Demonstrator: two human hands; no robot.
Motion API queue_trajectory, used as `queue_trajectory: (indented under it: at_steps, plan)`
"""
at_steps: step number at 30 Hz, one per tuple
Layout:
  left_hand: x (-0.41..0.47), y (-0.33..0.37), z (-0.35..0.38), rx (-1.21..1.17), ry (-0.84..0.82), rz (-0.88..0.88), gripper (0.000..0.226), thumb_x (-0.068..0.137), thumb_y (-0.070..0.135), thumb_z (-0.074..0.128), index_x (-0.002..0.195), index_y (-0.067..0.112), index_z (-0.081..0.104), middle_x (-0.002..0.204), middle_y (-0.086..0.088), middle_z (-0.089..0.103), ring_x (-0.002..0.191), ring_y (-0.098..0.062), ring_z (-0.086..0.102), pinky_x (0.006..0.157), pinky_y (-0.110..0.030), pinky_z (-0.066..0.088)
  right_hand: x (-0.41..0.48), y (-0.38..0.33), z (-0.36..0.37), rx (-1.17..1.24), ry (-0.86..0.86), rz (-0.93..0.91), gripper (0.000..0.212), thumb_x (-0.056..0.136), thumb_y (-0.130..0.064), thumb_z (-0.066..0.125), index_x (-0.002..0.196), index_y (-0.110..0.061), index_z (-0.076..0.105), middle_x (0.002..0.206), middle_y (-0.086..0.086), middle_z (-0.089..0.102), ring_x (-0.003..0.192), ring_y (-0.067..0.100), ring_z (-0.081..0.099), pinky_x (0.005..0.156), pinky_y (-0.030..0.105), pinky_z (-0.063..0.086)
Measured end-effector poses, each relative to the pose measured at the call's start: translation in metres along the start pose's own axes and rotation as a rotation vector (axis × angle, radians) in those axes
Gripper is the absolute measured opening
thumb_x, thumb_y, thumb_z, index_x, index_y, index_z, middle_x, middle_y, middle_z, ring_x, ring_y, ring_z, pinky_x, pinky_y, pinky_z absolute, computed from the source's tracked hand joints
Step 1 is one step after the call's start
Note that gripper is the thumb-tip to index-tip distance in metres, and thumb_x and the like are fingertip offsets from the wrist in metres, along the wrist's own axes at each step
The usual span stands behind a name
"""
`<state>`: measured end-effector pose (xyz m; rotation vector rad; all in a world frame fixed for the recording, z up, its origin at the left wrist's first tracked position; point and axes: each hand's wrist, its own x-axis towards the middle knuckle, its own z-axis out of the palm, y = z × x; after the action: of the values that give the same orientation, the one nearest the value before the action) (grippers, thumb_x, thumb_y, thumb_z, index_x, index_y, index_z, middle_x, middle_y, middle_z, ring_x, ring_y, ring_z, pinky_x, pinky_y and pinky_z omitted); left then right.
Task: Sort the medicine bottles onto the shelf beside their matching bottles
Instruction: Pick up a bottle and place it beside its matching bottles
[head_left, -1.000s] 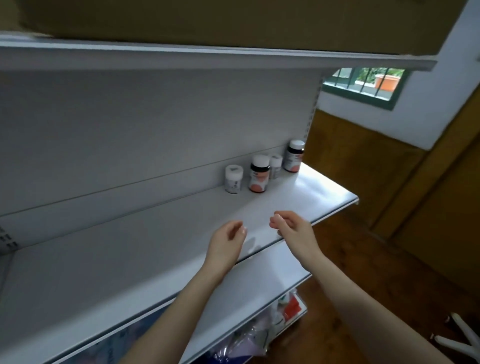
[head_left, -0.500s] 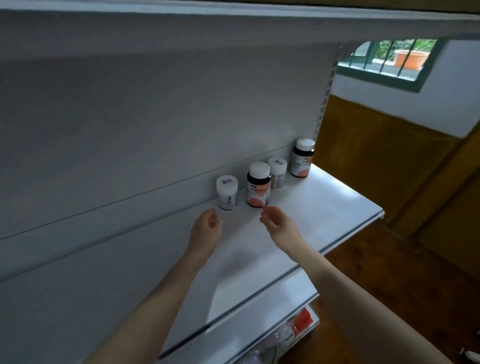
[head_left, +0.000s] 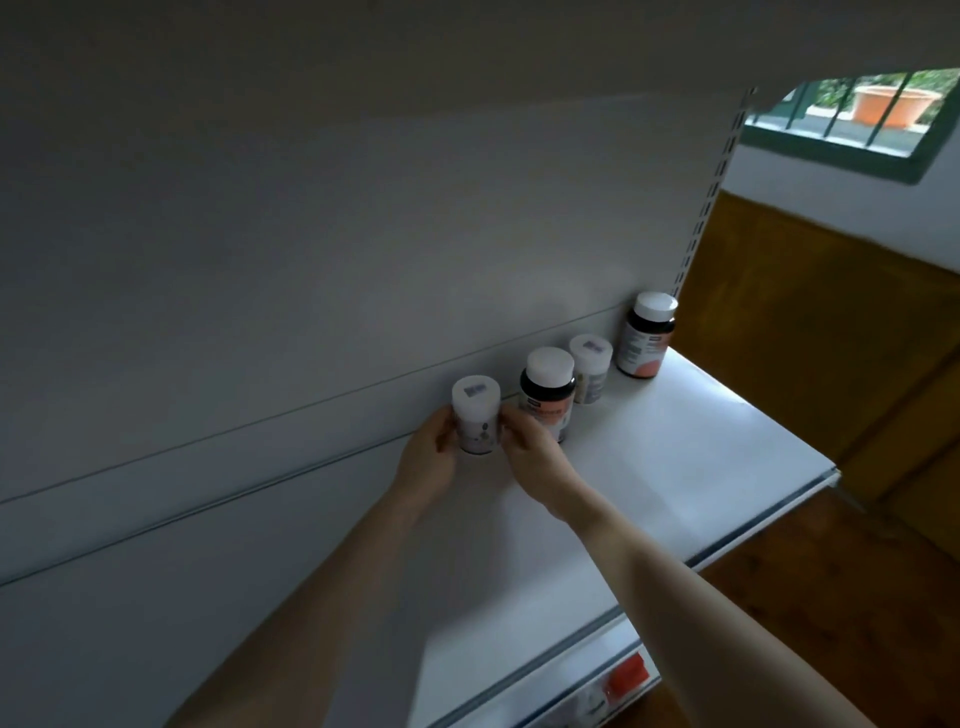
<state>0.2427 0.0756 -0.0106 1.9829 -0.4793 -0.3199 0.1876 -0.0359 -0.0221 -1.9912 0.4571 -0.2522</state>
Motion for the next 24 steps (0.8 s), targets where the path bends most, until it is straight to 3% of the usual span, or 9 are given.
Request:
queue_trajectory:
  at_steps: [5,8,11,14,20,24]
  plan:
    - [-0.011,-0.006,0.004,0.012,0.09,0.047,0.024,0.088,0.012,0.047,0.105,0.011,0.064,0.101,-0.006,0.068,0.088,-0.017,0.058,0.067,-0.021,0.039,-0.013,-0.004,-0.014,0.13,0.04,-0.028,0.021,0.091,-0.007,0.048,0.11,-0.005,0.056,0.096,0.006,0.059,0.09,0.016,0.053,0.08,0.03,0.042]
    - [-0.027,0.0,0.008,-0.089,0.2,0.019,0.022,0.087,0.01,0.056,0.106,0.008,0.065,0.089,-0.002,0.064,0.071,-0.007,0.057,0.06,-0.003,0.04,-0.027,-0.006,-0.021,0.205,0.027,-0.03,0.024,0.091,-0.012,0.053,0.114,-0.008,0.055,0.095,0.004,0.06,0.087,0.015,0.057,0.077,0.025,0.047]
    - [-0.047,0.008,0.009,-0.257,0.287,-0.019,0.02,0.083,0.012,0.063,0.101,0.004,0.065,0.09,-0.003,0.063,0.075,-0.009,0.059,0.061,-0.003,0.044,-0.042,-0.01,-0.027,0.251,0.004,-0.03,0.025,0.091,-0.013,0.054,0.114,-0.006,0.056,0.087,0.004,0.059,0.079,0.015,0.055,0.076,0.027,0.046]
    - [-0.071,0.015,0.006,-0.414,0.307,-0.044,0.013,0.083,0.014,0.064,0.095,0.012,0.063,0.089,-0.001,0.065,0.08,-0.012,0.062,0.065,-0.01,0.05,-0.056,-0.019,-0.031,0.299,-0.049,-0.048,0.015,0.09,-0.015,0.054,0.105,-0.014,0.058,0.08,-0.001,0.058,0.075,0.015,0.056,0.073,0.029,0.047]
    - [-0.131,0.018,-0.008,-0.564,0.416,-0.101,0.01,0.086,0.013,0.059,0.093,0.02,0.06,0.085,0.006,0.065,0.078,-0.006,0.062,0.059,-0.008,0.051,-0.087,-0.032,-0.023,0.429,-0.242,-0.079,0.01,0.09,-0.018,0.055,0.097,-0.023,0.058,0.09,0.003,0.064,0.084,0.015,0.063,0.072,0.024,0.054]
    - [-0.174,0.012,-0.026,-0.584,0.556,-0.123,0.017,0.087,0.009,0.058,0.104,0.009,0.06,0.084,0.002,0.064,0.076,-0.007,0.062,0.058,-0.008,0.051,-0.112,-0.047,0.002,0.478,-0.374,-0.077,0.017,0.09,-0.016,0.055,0.107,-0.015,0.057,0.095,-0.001,0.065,0.085,0.009,0.063,0.064,0.014,0.055]
